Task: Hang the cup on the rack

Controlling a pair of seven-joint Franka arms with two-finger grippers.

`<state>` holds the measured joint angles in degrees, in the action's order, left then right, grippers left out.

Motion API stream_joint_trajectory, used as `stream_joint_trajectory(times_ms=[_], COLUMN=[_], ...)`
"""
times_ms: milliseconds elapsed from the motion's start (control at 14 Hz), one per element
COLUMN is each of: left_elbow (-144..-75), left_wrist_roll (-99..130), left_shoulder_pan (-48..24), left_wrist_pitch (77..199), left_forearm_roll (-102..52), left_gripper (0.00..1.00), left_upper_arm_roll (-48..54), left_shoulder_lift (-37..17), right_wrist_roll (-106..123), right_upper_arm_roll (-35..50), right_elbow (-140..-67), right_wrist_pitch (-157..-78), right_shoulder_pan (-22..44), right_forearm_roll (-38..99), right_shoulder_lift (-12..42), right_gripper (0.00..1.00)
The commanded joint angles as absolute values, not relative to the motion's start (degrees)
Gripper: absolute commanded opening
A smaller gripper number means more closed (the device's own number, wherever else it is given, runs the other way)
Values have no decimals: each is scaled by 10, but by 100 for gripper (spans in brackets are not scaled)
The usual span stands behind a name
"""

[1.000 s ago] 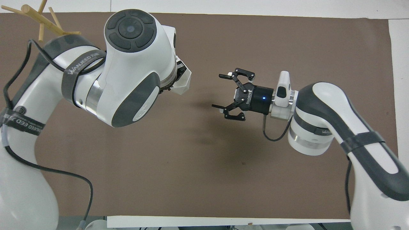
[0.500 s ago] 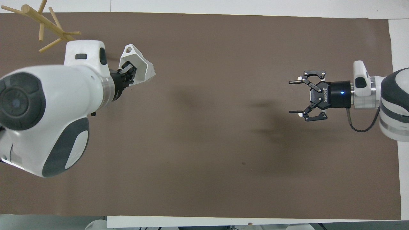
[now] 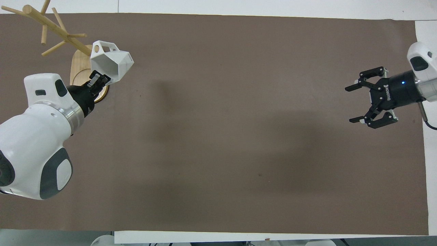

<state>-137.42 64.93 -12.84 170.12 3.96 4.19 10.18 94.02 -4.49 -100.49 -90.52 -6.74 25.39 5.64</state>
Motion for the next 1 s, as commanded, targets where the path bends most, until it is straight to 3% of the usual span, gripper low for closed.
stream_joint_trajectory(times_ms=[0,357,714,929], left_elbow=[-1366,-1324,-1292,-1290], left_wrist_roll=[641,620,594,592], left_shoulder_pan=[-95,-80,-59,-44], left_wrist_pitch=[1782,1800,1791,1791], left_forearm_roll=[54,58,58,59], left_gripper=[0,0,0,0], left_upper_arm_roll=[46,47,47,48], left_shoulder_lift=[37,-20,-54,-64], right_wrist_roll=[804,611,324,199], right_upper_arm_roll=[-40,-33,-34,-33], right_elbow=[-927,-882,-813,-799], right_wrist_pitch=[-855,-802,-707,-693], right_shoulder_pan=[-65,-50,-37,-36], right_forearm_roll=[168,74,3,2], right_shoulder_lift=[52,22,14,13], right_gripper=[100,100,100,100])
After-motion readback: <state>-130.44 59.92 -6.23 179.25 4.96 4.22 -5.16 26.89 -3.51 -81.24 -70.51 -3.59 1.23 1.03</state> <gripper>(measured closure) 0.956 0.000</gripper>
